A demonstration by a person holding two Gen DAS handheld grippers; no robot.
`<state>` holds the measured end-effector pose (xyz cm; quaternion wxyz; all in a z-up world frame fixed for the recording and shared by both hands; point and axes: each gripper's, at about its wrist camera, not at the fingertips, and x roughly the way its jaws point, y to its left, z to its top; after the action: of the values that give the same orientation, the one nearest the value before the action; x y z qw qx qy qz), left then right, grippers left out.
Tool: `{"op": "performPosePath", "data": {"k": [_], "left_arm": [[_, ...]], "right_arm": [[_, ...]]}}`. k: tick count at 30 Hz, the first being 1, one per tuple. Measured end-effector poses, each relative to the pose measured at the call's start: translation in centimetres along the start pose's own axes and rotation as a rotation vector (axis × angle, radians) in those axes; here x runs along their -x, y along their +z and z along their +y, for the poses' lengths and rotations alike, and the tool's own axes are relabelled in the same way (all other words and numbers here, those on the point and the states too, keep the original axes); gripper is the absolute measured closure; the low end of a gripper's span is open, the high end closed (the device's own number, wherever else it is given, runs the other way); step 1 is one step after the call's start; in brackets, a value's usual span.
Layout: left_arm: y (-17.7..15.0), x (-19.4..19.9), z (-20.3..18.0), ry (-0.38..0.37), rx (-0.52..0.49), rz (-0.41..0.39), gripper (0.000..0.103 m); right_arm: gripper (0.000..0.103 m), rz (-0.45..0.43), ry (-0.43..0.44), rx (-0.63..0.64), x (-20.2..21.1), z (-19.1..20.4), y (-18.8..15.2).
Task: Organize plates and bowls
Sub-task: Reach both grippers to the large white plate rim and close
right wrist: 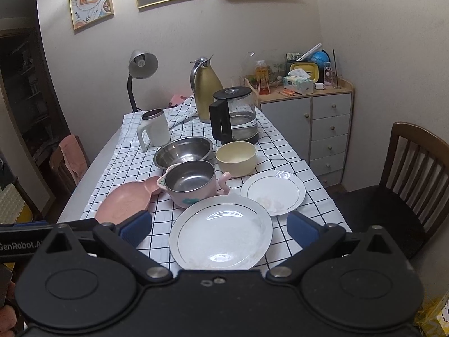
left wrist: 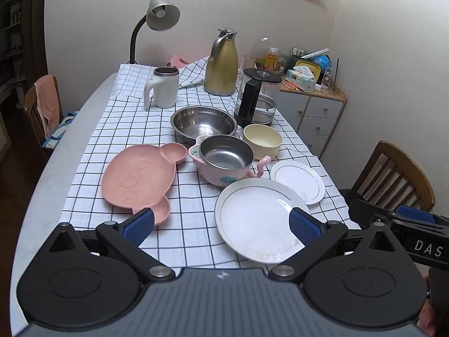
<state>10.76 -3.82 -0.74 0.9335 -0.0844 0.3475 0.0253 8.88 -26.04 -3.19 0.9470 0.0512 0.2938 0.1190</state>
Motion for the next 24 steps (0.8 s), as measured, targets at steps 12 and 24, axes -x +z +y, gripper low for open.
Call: {"op": "performPosePath", "data": {"k": [12, 24], "left_arm": [[1.0, -7.5, -1.4, 0.027, 0.033, 0.096, 0.0], [0.7, -17.4, 1.0, 0.058, 0.106, 0.237, 0.008]], "right_arm": [[0.005, 0.089, 0.012, 0.008, -6.2, -4.6, 1.7], [0.026, 0.278, 0.03, 0.043, -16.1, -7.1, 1.1]]}}
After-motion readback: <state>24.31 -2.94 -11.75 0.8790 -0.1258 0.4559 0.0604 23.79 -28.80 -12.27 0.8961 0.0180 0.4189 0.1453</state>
